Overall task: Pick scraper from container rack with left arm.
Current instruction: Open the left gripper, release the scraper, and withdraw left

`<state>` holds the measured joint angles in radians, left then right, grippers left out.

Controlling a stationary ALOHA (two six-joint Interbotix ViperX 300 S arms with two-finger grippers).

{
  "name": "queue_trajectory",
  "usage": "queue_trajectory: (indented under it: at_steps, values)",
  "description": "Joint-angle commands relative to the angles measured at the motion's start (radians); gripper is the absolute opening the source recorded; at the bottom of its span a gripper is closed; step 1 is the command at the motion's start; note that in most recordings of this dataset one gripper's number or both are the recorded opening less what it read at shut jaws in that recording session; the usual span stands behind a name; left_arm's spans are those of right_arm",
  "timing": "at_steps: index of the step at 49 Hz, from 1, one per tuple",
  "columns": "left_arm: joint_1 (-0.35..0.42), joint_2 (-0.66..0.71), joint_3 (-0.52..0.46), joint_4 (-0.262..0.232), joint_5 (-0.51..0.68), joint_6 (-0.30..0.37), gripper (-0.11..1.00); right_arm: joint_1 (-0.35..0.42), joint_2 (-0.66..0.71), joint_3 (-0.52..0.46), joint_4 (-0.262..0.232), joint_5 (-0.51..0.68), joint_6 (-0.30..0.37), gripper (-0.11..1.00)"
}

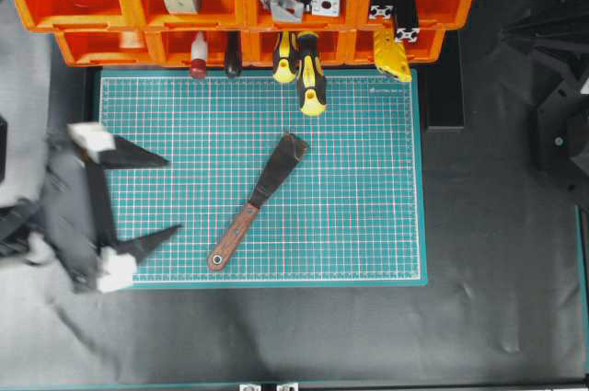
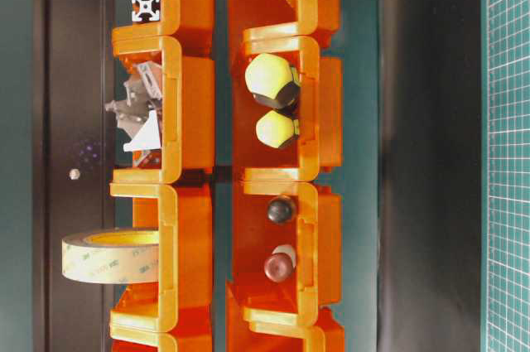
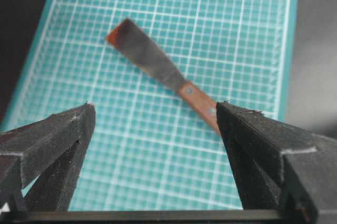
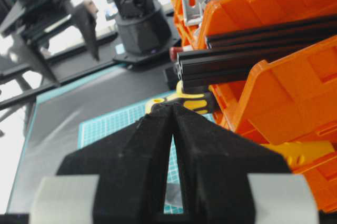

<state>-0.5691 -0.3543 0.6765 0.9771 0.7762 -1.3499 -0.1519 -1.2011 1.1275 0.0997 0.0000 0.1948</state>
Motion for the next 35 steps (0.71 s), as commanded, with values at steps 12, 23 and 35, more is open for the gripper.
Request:
queue_trajectory:
  at_steps: [12, 23, 35]
  values:
    - [0.002, -0.270, 0.118, 0.005, -0.003, -0.123, 0.89, -0.002, 0.005, -0.029, -0.003, 0.000, -0.002, 0.01]
    - [0.002, -0.356, 0.150, 0.005, 0.000, -0.110, 0.89, -0.002, 0.005, -0.029, -0.002, 0.000, -0.002, 0.01]
    - [0.003, -0.439, 0.183, 0.005, -0.003, -0.075, 0.89, -0.002, 0.005, -0.029, -0.002, 0.000, 0.000, 0.01]
